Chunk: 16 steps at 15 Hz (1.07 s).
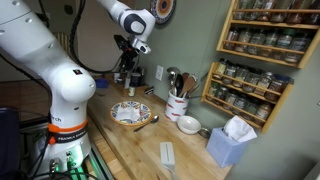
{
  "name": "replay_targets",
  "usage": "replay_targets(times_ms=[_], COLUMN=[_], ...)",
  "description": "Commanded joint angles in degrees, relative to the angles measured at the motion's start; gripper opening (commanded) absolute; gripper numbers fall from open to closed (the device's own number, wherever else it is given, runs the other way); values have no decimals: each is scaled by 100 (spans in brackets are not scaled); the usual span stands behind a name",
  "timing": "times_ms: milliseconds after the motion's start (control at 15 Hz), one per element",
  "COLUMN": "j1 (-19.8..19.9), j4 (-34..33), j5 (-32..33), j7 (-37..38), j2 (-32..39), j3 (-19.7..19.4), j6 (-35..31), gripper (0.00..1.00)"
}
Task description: Pick up the silver fork and place it to the right of the silver spoon on the table
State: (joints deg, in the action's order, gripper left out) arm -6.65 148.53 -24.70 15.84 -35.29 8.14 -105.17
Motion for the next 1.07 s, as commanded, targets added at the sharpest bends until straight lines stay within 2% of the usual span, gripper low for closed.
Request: replay_targets(times_ms=[0,67,200,267,333,467,733,800,867,933,1000], j1=[-285,-364,-255,-434,-454,-564,-572,-271,-204,-29,20], j4=[577,676,835,864,649,765,782,719,755,780,774], j5=[-1117,-1325,-1551,-1244,-1192,-1147,-1143,-926,-791,-727,-631], j7=[722,924,1267,1511,1195,1495,1530,2316,2788,3196,3610], j2=[-184,-176,-133,44,52,107,116,144,200,191,227], j3=[567,838,1596,1749,1255,1572,1586,1866,2111,2486,2677], j6=[-1327,-1848,-2833,-3309,-2706,-3193,-3252,-3187,-3333,-3230,-3148], gripper=[100,100,100,100,100,100,100,100,100,100,100])
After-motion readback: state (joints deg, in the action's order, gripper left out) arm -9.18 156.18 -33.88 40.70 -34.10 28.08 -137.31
